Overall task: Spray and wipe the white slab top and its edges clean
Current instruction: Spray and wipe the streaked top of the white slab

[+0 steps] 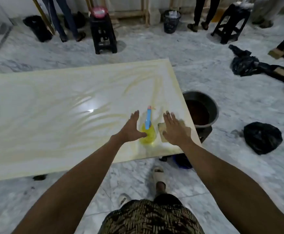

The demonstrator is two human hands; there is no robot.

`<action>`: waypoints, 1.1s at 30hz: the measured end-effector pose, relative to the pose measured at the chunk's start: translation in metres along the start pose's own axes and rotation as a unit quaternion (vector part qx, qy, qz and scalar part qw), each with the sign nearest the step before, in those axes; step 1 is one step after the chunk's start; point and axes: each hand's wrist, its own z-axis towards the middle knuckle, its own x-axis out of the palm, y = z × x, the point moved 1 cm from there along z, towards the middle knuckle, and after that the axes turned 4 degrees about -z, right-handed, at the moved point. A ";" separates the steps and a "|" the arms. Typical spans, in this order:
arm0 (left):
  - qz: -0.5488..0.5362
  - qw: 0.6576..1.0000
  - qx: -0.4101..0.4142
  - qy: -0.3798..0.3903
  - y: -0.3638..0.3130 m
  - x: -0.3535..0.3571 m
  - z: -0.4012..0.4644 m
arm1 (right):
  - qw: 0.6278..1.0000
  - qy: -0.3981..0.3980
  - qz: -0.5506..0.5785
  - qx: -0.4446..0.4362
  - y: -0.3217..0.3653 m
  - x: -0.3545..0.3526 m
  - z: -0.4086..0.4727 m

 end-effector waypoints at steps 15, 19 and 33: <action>-0.202 0.915 0.018 -0.348 -0.020 0.092 0.034 | 0.990 0.004 -0.025 -0.140 -0.066 0.072 0.012; -0.274 0.870 0.024 -0.408 -0.032 0.092 0.045 | 0.973 -0.131 0.181 -0.066 -0.062 0.031 0.019; -0.346 0.886 0.061 -0.301 -0.071 0.002 0.036 | 0.461 0.039 0.871 0.165 -0.037 -0.105 0.079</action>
